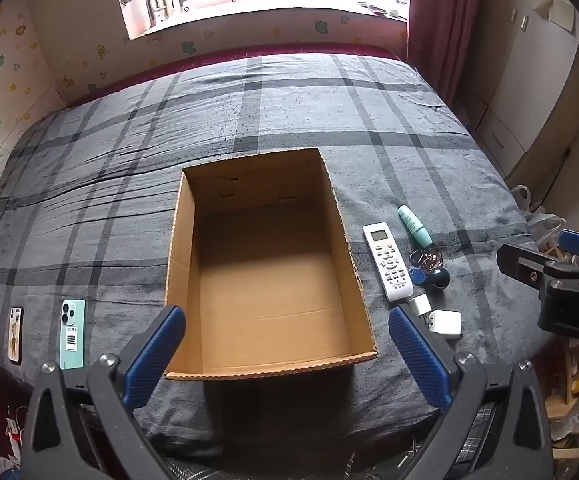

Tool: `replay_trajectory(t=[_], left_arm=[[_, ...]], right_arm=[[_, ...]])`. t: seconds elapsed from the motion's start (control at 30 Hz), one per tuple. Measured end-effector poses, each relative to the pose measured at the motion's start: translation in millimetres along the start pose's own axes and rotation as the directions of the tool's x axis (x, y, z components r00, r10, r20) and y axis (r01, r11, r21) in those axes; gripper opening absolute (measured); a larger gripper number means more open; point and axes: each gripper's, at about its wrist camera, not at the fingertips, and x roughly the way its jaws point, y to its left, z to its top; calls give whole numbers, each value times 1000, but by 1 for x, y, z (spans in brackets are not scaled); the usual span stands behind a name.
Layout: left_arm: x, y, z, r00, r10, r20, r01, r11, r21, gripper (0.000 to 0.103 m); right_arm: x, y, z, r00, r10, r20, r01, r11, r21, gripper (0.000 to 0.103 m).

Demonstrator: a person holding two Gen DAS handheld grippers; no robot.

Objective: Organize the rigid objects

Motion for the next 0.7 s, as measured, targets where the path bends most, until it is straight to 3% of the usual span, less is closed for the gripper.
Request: replay_trajectory(t=[0.13,0.7], left_arm=[[-2,2,0,999,17,32,-17,1000,-2,103],[1,7,-1,999,29,14,-29,1000,-6,103]], right_arm=[[0,0,0,1000,-5,-6,5,1000,-4,103],[0,3,1,1000,-13,-8,13,1000,-13,103]])
